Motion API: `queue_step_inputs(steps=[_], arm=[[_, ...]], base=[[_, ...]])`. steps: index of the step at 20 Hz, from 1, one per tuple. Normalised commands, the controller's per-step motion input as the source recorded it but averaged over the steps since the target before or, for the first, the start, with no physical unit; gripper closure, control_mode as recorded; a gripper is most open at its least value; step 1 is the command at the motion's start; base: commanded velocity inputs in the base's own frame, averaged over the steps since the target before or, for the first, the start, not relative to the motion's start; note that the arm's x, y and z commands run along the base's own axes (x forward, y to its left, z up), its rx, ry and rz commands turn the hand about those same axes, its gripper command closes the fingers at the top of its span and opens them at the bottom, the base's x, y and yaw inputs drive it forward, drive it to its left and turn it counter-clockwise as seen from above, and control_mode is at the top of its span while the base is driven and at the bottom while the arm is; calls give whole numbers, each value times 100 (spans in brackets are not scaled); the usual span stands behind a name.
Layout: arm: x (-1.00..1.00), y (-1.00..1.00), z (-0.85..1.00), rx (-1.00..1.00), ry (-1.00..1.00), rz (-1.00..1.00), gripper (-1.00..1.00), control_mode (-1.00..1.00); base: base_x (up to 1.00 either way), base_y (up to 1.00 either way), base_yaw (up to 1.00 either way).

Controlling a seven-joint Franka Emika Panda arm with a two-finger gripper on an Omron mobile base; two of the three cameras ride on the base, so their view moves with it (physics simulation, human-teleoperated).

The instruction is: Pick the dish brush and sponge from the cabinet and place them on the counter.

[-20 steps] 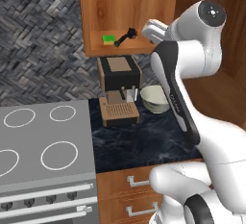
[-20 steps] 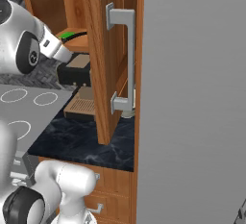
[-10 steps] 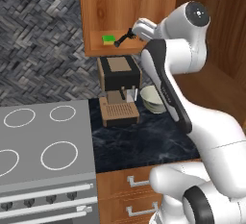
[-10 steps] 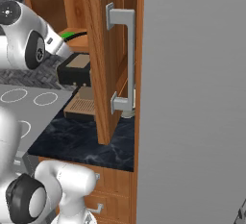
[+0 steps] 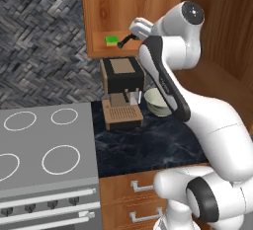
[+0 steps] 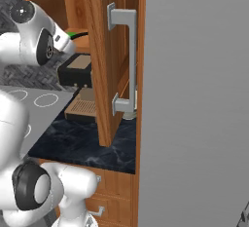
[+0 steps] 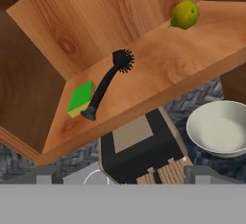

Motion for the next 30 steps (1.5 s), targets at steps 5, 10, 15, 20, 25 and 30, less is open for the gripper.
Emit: queue_step_inputs(steps=[5,10,15,20,25,30], arm=[[40,7,-14,-3,-2,5,-100,-100],[55,9,-1,-3,-4,3,-100,-100],[57,7,0,-4,-2,2,-100,-100],[53,4,-6,-8,1,2,-100,-100],[50,4,-11,-11,4,2,-100,-100],[56,11,-6,-7,2,1,-100,-100]], base=[[0,0,0],[0,0,0],[0,0,0],[0,0,0],[0,0,0],[0,0,0]])
